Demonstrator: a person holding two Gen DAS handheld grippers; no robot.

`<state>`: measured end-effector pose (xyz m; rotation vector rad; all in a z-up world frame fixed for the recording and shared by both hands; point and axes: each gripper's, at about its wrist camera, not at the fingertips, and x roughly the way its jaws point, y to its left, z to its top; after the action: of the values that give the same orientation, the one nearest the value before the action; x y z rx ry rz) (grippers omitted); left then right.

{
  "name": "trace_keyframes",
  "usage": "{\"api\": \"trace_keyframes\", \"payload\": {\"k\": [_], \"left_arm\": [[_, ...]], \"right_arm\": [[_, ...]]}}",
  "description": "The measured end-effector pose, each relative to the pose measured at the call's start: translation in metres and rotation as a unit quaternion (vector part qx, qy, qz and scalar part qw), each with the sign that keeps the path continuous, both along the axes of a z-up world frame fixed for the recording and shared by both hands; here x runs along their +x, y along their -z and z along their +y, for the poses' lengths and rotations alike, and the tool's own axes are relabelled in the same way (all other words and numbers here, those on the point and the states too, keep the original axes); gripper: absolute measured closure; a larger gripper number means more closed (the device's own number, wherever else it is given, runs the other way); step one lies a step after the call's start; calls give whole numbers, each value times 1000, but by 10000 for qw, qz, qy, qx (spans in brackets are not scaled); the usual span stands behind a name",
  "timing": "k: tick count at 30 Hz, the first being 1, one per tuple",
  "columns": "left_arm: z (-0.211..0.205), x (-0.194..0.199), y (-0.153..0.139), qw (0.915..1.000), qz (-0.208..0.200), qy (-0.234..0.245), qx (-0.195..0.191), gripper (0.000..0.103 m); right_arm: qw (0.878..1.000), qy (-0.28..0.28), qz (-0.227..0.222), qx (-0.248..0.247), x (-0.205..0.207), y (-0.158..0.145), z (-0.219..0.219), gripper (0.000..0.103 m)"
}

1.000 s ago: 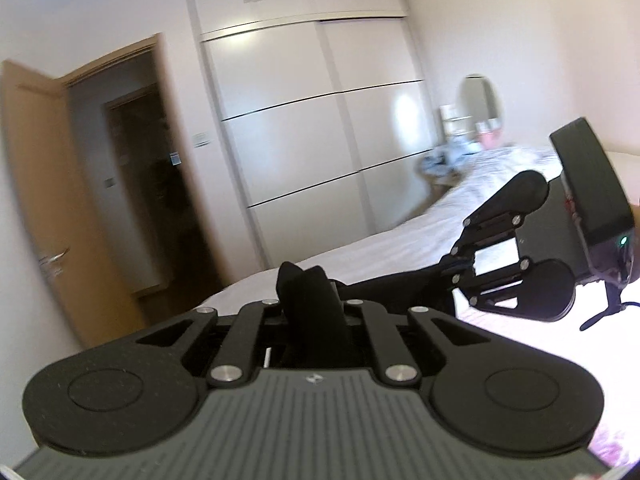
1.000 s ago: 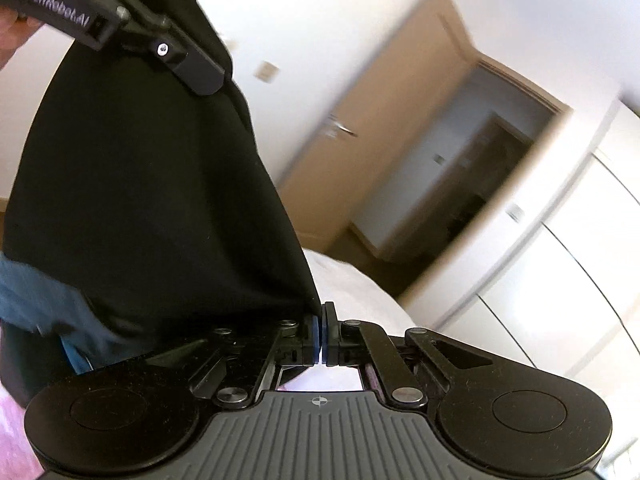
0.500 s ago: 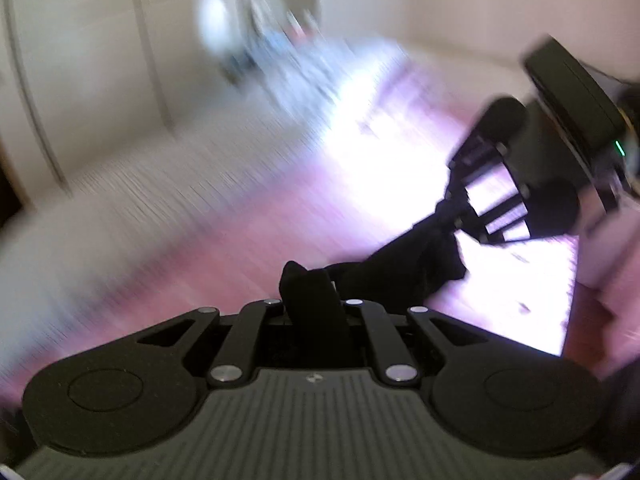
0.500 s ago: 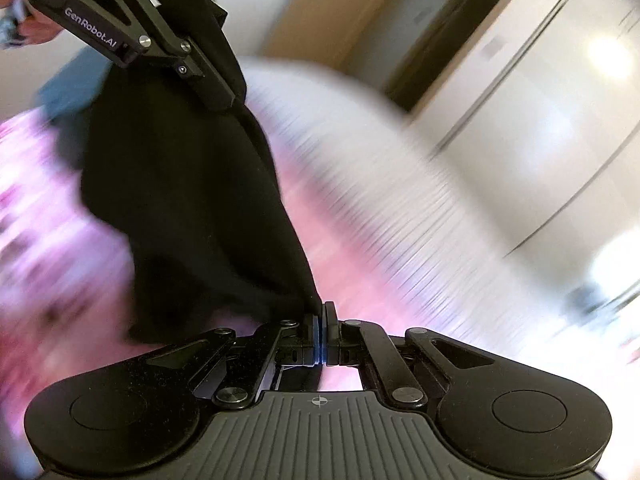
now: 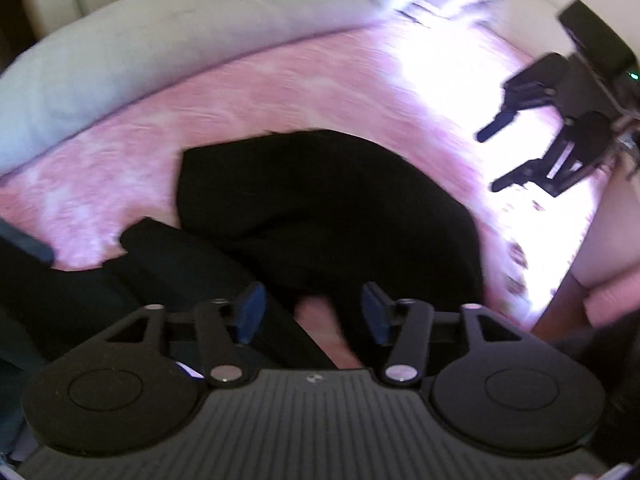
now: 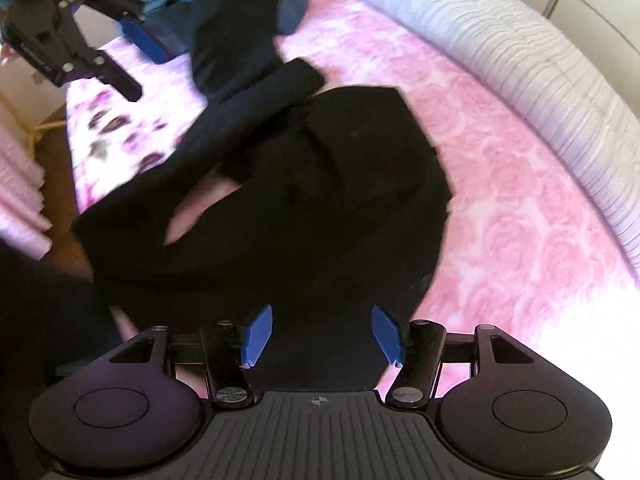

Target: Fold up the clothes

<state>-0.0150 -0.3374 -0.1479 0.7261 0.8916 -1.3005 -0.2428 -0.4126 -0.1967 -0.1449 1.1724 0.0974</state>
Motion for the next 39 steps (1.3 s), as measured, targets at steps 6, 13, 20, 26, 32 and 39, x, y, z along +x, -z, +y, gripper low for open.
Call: {"api": "trace_keyframes", "payload": {"k": [6,13,20,26,32,39], "left_arm": [[-24,74,40,9986,6,-534,-49,44],[-82,151,119,9956,314,-874,-104,37],[-61,181,175,9952,207,-834,465,84],[27,170,164,9923,-86,-1036,673,103],[107,150,142,9897,-160,-1295,596,101],[114,142,140,9881,-372,-1491,80,63]], "right_arm": [[9997,88,8,-236,48,34,-13,42],[9996,-35,110,-255,148,81,-31,38],[9950,-865,9,-508,240,108,-38,35],[9489,-3011,-13,-949,295,134,3,33],[8688,-4766,419,-1279,331,169,42,31],[8021,-5462,1892,-1499,363,218,43,26]]}}
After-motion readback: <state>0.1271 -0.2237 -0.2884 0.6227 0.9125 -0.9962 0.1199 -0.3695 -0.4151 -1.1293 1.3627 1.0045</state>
